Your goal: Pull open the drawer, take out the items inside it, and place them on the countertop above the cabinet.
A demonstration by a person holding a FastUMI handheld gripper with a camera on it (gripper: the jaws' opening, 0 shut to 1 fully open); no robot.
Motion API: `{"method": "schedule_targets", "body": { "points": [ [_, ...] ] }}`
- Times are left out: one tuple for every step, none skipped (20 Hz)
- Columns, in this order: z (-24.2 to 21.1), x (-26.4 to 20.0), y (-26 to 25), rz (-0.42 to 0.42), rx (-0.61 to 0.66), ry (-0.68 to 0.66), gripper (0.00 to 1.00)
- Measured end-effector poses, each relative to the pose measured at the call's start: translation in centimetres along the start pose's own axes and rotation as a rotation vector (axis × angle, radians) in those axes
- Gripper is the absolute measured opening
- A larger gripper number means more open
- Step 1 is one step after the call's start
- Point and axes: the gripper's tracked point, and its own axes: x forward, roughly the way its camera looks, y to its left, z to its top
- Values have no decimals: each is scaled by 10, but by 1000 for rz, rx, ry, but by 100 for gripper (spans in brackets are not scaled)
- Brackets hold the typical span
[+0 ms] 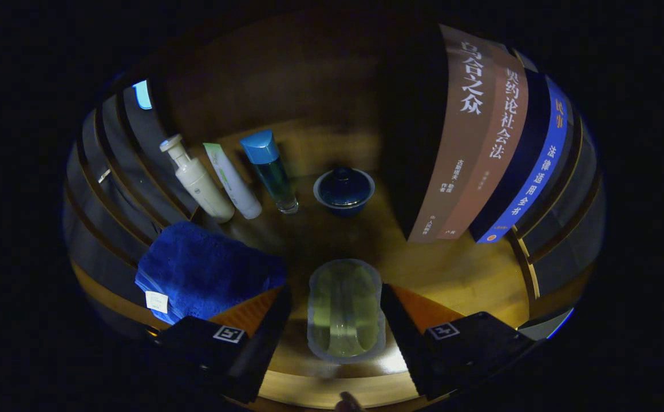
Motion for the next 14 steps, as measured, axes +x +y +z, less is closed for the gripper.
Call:
{"method": "schedule_targets", "body": {
  "points": [
    [0, -3, 1, 2, -3, -8, 99],
    [-1, -6, 0, -4, -11, -15, 100],
    [-2, -10, -2, -11, -19, -22, 100],
    [-4, -16, -3, -14, -24, -33, 100],
    [-5, -21, -3, -13, -20, -49, 100],
    [-7, -28, -4, -11, -15, -66, 100],
    [-10, -37, -5, -10, -7, -86, 99],
    [-14, -48, -6, -6, 1, -108, 99],
    [-20, -61, -5, 0, 4, -137, 99],
    [-26, -72, -6, 4, 0, -170, 99],
    [-35, -87, -8, 2, -5, -206, 99],
    [-42, -102, -10, 4, -11, -243, 99],
    [-52, -121, -9, 14, -13, -292, 99],
    [-58, -139, -7, 26, -10, -352, 100]
  ]
}}
